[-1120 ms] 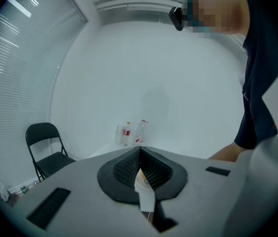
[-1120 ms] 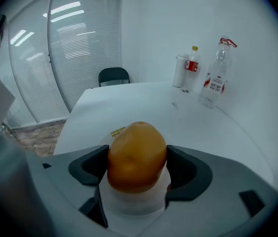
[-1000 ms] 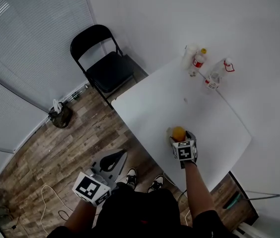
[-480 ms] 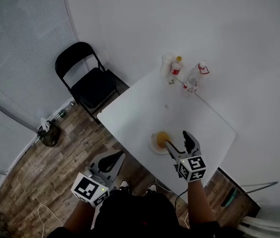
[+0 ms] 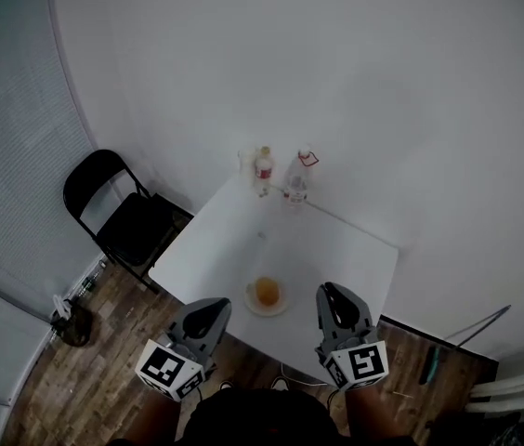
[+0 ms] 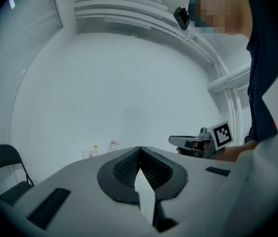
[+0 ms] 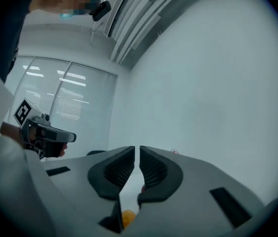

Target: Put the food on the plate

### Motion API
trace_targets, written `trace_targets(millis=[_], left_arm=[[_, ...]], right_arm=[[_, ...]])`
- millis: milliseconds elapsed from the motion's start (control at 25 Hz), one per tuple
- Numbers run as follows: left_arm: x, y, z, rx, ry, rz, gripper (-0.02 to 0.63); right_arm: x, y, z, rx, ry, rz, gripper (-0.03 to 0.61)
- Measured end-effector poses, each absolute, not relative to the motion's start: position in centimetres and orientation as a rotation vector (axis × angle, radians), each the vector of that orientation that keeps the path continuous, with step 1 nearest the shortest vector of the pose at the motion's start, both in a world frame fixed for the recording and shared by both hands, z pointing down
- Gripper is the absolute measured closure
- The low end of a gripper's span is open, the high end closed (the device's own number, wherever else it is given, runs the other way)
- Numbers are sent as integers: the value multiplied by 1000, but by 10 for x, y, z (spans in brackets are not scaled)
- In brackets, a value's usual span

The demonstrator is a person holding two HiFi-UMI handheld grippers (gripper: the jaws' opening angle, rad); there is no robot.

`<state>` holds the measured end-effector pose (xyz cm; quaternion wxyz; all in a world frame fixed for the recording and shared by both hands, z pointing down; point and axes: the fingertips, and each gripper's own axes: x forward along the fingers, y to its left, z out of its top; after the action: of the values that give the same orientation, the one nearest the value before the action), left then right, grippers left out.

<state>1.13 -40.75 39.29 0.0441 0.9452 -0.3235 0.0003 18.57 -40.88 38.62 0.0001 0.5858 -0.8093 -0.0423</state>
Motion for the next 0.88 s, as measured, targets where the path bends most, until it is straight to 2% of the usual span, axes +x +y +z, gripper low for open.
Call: trace_targets(millis=[80,880], left_arm=[[19,-404,387,2902,-970,-2,594],[23,-404,376,2927,-952,-6,594]], right_arm=[[191,-397,379,1857,-2520,-165,554],[182,-384,361,1802,-2520,-195,557]])
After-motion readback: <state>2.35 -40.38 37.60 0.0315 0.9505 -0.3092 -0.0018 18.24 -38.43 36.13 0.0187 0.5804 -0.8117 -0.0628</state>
